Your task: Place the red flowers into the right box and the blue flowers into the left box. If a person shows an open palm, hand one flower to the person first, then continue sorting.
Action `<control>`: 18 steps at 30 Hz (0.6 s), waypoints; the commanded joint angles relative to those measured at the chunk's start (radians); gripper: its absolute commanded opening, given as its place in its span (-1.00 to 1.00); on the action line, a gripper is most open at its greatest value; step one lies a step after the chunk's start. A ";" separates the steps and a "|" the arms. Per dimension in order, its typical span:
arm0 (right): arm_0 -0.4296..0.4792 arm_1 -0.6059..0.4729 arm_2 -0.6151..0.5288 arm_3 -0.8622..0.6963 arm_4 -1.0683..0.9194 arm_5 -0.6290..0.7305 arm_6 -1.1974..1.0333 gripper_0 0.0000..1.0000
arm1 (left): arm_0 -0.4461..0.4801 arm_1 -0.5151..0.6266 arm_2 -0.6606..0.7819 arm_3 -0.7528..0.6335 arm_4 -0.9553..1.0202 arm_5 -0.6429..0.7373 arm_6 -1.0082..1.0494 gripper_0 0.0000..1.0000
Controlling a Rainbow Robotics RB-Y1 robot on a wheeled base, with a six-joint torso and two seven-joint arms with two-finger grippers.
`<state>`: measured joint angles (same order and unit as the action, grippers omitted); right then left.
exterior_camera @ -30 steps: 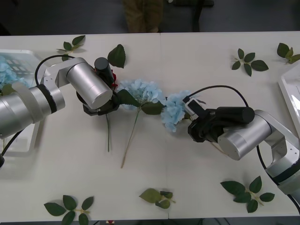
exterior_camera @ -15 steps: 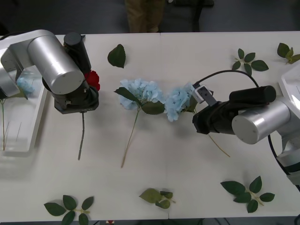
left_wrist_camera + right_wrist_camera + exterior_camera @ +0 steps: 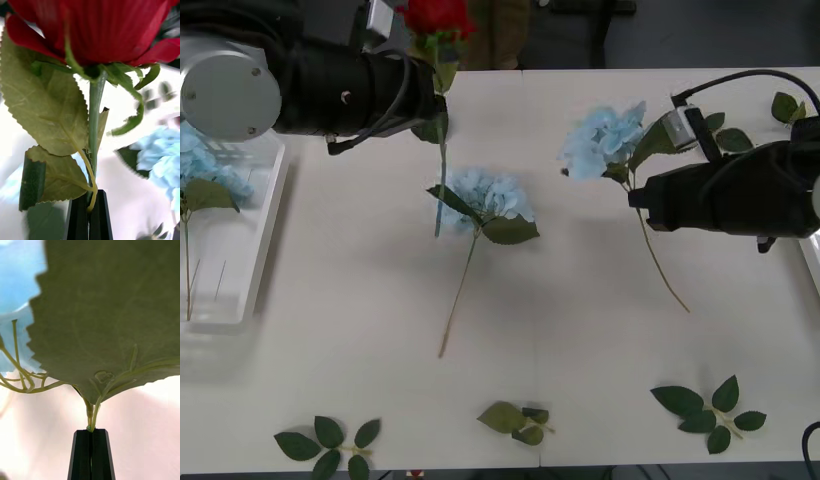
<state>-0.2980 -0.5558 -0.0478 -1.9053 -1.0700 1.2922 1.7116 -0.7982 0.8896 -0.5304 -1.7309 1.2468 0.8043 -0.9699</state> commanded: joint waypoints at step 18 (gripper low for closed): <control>0.002 0.025 -0.027 -0.024 0.188 0.073 -0.012 -1.00 | 0.139 -0.357 0.010 -0.062 0.244 -0.350 -0.690 -1.00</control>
<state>-0.2977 -0.5519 -0.1206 -1.9131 -0.9610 1.3492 1.7117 -0.6668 0.5679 -0.5297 -1.7518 1.4444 0.4710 -1.6151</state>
